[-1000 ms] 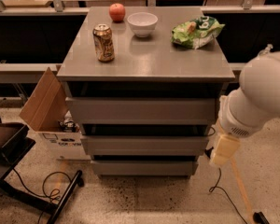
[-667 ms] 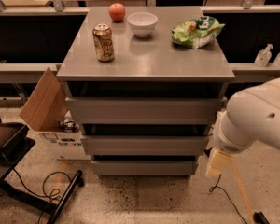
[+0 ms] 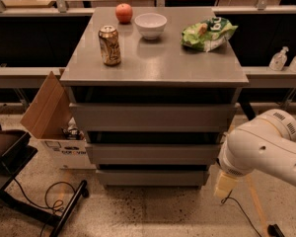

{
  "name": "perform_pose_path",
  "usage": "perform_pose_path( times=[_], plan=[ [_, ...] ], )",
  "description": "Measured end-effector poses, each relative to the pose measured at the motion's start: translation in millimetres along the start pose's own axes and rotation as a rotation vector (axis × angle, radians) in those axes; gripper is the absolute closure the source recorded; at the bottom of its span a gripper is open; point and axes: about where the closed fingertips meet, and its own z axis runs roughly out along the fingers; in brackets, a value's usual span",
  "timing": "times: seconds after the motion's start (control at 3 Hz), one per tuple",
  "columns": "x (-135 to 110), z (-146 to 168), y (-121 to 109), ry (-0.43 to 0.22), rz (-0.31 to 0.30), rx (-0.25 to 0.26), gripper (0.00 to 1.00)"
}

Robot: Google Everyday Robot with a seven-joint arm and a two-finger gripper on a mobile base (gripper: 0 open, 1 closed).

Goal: Open bottom drawer

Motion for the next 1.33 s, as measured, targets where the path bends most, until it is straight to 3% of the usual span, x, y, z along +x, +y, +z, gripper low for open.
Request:
perform_pose_path(
  times=[0.67,1.33],
  plan=[
    [-27,91,64,-0.029,-0.086,-0.046,0.0],
    [-51,198,99,-0.062,-0.106,-0.058,0.0]
  ],
)
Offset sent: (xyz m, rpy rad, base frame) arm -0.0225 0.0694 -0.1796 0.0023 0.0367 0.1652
